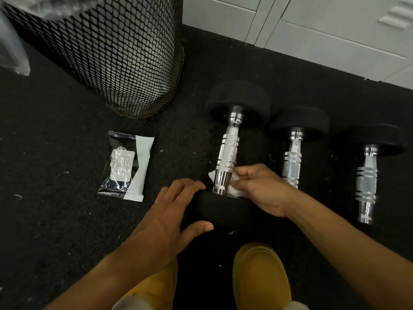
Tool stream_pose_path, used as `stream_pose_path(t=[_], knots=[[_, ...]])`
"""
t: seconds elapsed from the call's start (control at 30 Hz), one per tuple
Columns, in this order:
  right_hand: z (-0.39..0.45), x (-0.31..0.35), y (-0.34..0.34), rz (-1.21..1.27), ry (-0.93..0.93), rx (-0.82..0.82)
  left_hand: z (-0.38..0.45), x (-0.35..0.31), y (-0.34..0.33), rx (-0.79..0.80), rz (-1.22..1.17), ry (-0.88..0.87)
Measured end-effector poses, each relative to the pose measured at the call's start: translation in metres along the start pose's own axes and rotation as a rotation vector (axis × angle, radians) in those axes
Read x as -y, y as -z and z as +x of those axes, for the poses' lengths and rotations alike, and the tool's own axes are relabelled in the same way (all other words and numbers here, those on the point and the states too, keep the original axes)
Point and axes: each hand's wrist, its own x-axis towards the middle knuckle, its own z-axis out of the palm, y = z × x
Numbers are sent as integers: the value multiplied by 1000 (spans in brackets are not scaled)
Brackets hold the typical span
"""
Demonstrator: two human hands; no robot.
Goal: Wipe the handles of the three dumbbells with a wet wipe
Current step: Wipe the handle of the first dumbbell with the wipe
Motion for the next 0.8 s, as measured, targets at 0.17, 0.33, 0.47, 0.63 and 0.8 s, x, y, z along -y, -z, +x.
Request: stream_pose_path(t=[0.17, 0.33, 0.47, 0.63, 0.8], knots=[[12, 27, -2, 163, -132, 59, -1, 0, -1, -6, 4, -2], [24, 76, 11, 218, 6, -126, 0, 4, -1, -14, 3, -11], [7, 63, 14, -196, 117, -399, 0, 6, -1, -34, -1, -35], [-42, 30, 7, -386, 173, -274, 3, 9, -3, -48, 5, -87], [-81, 19, 17, -185, 230, -229, 7, 0, -1, -18, 54, -92]])
